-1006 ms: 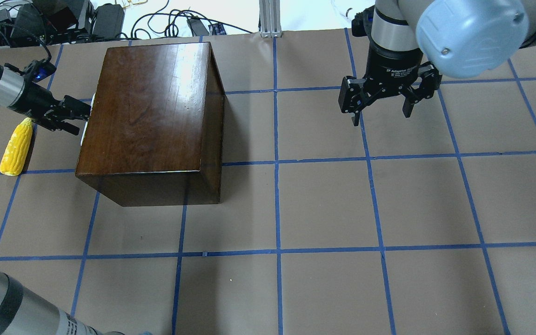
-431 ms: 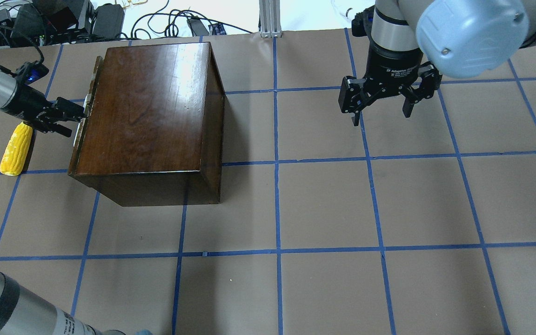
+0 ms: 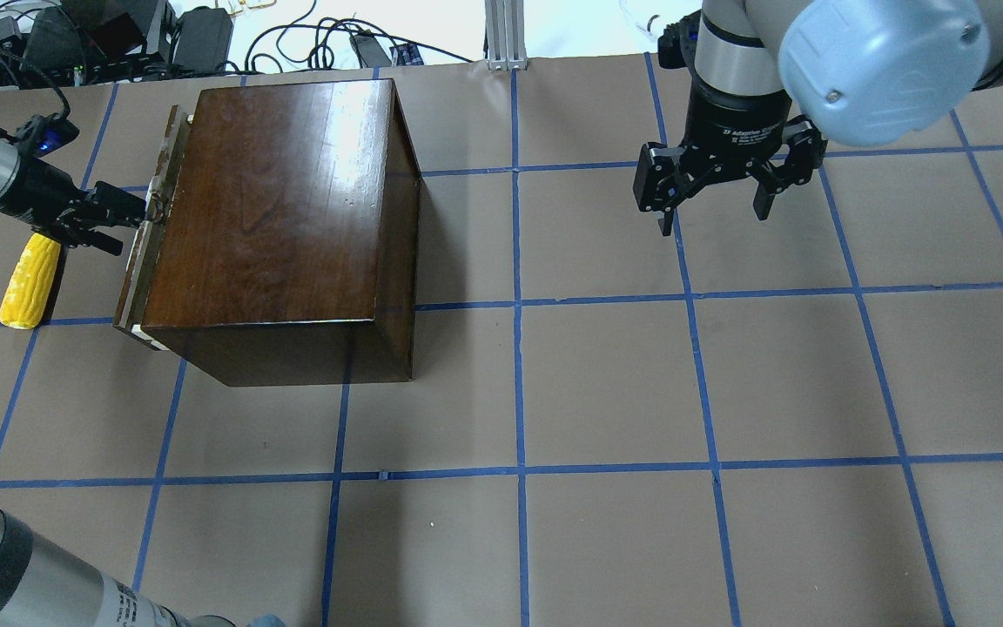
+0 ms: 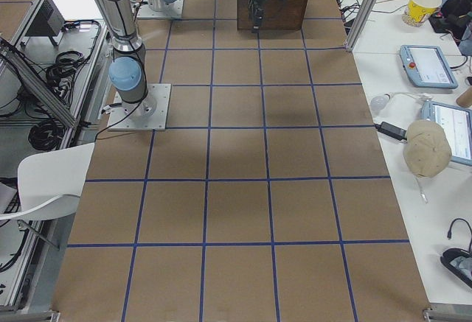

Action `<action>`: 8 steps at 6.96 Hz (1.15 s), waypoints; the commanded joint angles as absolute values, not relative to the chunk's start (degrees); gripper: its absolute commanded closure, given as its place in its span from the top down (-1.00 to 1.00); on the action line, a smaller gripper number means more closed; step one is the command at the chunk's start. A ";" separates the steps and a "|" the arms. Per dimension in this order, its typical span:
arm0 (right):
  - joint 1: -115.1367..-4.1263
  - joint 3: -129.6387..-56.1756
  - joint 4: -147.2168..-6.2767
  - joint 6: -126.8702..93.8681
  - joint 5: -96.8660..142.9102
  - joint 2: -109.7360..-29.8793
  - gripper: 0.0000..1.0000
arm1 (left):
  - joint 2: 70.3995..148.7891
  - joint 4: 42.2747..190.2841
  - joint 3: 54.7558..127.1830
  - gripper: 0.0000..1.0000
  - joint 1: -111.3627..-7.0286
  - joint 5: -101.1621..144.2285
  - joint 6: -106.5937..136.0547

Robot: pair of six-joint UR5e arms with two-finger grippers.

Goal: Open drawer and put corn inside
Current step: 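Pull the drawer outward from the cabinet with the left gripper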

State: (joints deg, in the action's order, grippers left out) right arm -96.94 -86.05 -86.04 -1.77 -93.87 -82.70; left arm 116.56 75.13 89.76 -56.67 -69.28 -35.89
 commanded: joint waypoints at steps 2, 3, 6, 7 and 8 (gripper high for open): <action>-96.94 -86.04 -86.04 -1.76 -93.87 -82.71 1.00 | 117.33 75.15 88.33 1.00 -56.07 -70.40 -36.91; -96.94 -86.04 -86.04 -1.84 -93.87 -82.71 1.00 | 117.33 75.15 88.33 1.00 -55.73 -70.40 -37.00; -96.94 -86.04 -86.04 -1.76 -93.87 -82.71 1.00 | 117.68 75.15 88.24 1.00 -53.71 -70.31 -37.00; -96.94 -86.04 -86.04 -1.84 -93.87 -82.71 1.00 | 117.69 75.15 88.24 1.00 -53.27 -70.31 -37.00; -96.94 -86.04 -86.04 -1.85 -93.87 -82.71 1.00 | 117.69 75.15 88.24 1.00 -53.26 -70.31 -37.00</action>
State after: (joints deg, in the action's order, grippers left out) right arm -96.94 -86.05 -86.05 -1.81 -93.87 -82.71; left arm 117.66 75.15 88.25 -53.50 -70.31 -37.00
